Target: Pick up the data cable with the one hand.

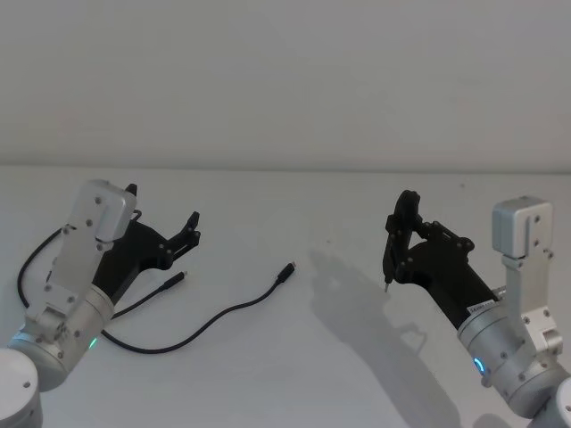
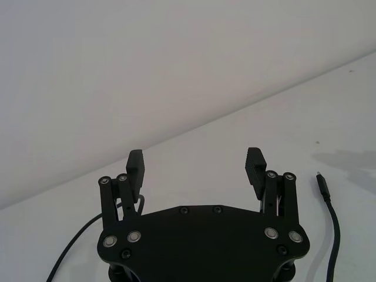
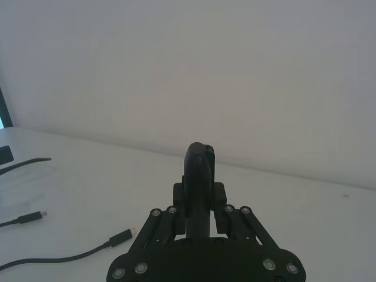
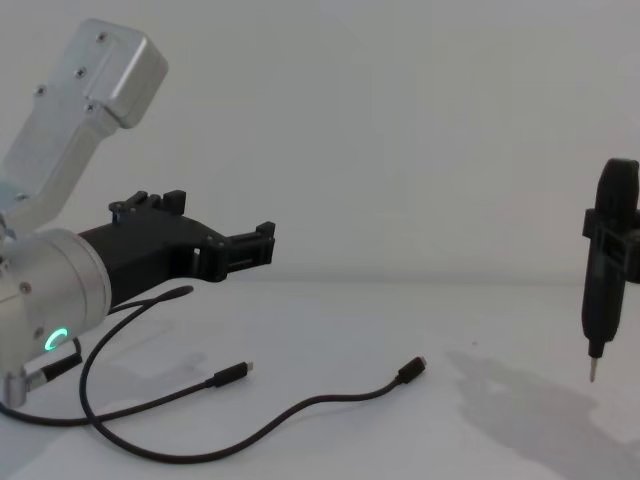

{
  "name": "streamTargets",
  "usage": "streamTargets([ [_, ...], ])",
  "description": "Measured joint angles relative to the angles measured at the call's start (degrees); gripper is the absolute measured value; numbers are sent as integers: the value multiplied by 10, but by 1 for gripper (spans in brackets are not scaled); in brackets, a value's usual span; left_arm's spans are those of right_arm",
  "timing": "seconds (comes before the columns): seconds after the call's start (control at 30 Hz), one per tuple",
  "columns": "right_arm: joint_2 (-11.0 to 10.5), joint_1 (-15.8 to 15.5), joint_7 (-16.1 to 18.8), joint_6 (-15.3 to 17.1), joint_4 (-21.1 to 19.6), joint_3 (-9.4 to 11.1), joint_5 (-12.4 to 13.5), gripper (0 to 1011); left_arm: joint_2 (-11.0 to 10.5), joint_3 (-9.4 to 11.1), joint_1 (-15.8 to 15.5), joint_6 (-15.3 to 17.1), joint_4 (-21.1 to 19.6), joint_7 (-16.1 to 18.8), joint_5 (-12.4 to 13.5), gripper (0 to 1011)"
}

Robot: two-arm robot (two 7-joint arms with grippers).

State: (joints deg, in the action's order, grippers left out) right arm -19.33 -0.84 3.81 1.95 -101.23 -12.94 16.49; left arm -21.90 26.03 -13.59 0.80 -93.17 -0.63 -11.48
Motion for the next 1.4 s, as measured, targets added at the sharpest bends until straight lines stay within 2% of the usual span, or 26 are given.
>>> streamTargets([
  [1.4, 0, 0, 0, 0, 0, 0, 0, 274, 0, 0, 0, 0, 0, 0, 0, 1001],
])
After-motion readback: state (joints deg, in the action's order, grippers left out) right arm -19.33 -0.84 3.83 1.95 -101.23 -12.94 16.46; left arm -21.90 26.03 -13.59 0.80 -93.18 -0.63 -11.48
